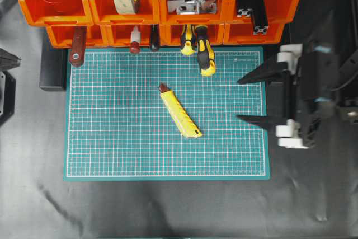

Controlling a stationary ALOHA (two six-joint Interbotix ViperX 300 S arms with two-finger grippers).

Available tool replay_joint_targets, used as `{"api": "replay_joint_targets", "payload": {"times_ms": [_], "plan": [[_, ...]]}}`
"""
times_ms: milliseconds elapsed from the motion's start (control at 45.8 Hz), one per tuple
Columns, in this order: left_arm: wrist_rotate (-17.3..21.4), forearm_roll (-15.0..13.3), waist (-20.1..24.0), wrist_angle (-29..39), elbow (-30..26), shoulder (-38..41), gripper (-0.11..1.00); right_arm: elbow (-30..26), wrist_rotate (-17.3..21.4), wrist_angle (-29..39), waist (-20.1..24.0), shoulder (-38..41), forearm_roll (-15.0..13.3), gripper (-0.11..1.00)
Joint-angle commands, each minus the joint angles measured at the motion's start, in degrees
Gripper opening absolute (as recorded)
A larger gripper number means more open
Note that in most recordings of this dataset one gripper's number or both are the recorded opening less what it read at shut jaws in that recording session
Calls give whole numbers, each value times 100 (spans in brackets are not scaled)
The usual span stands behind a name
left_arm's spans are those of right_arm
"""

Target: Pick cutter from container rack with right arm.

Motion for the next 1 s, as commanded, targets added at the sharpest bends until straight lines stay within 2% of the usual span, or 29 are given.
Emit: {"api": "replay_joint_targets", "payload": {"times_ms": [0, 284, 983], "plan": [[9, 9, -9, 9, -176, 9, 0, 44, 9, -62, 9, -387, -18, 76], [9, 9, 132, 97, -202, -53, 0, 483, 9, -62, 9, -1204, -18, 76], [-35, 9, 79, 88, -176, -88, 0, 870, 26, -211, 0, -2013, -9, 76]]}}
